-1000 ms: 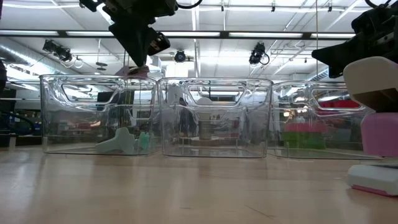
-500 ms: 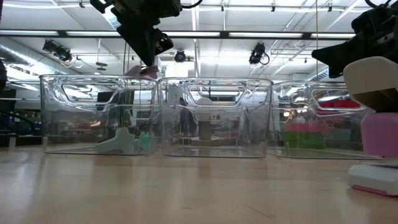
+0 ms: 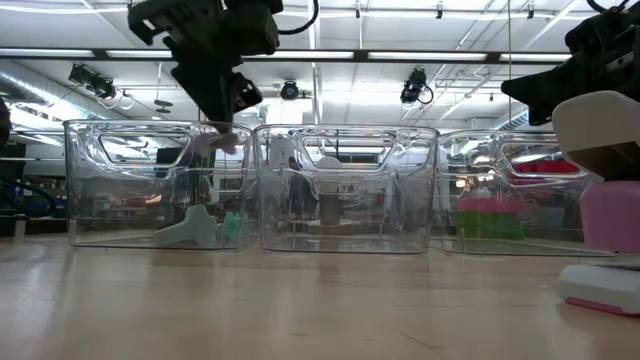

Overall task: Pick and place Stapler, Stapler remover, tape
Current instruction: Put the purple staple remover into the left transparent bin, then put the pink tape into the middle transparent bin

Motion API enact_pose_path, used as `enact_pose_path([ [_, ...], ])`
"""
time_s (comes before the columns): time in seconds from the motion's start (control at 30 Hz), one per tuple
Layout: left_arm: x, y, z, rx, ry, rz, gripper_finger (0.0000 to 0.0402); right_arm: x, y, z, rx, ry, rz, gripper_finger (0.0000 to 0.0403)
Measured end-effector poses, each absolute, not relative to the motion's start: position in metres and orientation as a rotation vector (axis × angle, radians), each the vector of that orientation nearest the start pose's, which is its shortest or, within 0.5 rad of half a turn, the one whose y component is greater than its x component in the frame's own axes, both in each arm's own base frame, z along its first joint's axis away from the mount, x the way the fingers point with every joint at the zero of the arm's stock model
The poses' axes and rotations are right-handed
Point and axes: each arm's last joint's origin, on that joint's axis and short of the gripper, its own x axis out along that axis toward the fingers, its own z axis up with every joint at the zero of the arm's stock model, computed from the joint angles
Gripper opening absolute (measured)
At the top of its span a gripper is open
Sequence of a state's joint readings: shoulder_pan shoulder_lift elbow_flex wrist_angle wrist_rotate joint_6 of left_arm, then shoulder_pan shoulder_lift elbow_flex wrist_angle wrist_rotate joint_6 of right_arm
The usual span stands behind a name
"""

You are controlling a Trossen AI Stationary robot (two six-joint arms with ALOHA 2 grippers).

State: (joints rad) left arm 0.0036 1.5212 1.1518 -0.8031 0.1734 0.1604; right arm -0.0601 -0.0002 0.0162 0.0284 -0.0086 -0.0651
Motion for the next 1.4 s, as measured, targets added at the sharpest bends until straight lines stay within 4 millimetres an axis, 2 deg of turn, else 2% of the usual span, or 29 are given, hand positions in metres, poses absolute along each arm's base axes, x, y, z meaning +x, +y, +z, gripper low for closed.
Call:
enact_pose_path([
  [0.57, 0.264, -0.003, 0.191, -0.028, 1.268, -0.222, 0.0002, 0.097, -0.005, 0.171, -0.066, -0.038, -0.051, 0.0022],
  [1.03, 0.263, -0.003, 0.187, -0.027, 1.259, -0.226, 0.0004, 0.097, -0.006, 0.171, -0.066, -0.038, -0.052, 0.0022],
  [1.17, 0.263, -0.003, 0.187, -0.028, 1.259, -0.225, 0.0026, 0.097, -0.006, 0.171, -0.067, -0.038, -0.052, 0.0022],
  [1.4, 0.263, -0.003, 0.187, -0.029, 1.260, -0.225, 0.0091, 0.097, -0.006, 0.171, -0.067, -0.038, -0.052, 0.0022],
])
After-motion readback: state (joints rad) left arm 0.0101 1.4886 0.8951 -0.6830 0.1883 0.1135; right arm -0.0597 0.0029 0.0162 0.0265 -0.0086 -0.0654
